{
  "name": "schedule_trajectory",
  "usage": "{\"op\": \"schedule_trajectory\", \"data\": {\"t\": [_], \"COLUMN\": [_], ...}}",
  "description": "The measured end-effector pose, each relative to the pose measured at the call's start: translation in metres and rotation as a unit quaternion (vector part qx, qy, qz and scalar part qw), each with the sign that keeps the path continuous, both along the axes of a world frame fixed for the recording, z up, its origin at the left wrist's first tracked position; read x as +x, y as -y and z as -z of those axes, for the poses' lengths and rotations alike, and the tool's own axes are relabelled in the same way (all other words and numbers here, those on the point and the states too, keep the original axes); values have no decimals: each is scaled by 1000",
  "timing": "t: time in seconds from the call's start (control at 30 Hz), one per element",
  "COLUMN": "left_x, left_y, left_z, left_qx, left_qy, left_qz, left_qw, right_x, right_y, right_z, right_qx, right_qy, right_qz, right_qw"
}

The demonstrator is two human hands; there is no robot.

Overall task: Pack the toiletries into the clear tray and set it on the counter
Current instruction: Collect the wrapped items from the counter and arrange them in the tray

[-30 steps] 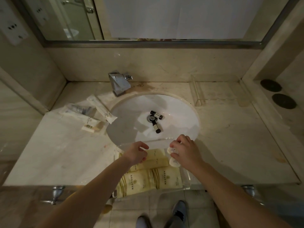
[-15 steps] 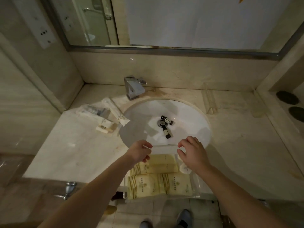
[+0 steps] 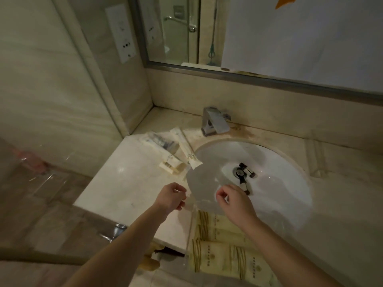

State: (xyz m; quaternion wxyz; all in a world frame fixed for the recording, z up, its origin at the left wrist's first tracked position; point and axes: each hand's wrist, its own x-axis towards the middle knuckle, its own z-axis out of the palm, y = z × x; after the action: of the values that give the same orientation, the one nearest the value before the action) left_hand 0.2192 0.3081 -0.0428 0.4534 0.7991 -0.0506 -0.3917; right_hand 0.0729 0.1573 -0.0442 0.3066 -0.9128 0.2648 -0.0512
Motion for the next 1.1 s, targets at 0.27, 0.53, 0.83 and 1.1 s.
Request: {"op": "schedule_trajectory", "data": {"t": [0.27,0.53,0.83,1.1], "left_x": [59,101,108,170], "left_y": [3,25,51,83], "left_z": [4,9,8,30], "left_qx": [79,106,109,164], "left_qy": [131,196,177,310], "left_qz": [-70,-107,-159,-37], "left_qw": [986,969,965,936], "right_x": [72,133,156,186], "right_y": [-15,-18,-30,-18], "right_z": [8,24,28,52], "right_qx": [119,210,300,238], "right_qy": [-35,-51,-19,-59], "right_qz": [9,157,301,294], "right_qw": [992,964,905,924]}}
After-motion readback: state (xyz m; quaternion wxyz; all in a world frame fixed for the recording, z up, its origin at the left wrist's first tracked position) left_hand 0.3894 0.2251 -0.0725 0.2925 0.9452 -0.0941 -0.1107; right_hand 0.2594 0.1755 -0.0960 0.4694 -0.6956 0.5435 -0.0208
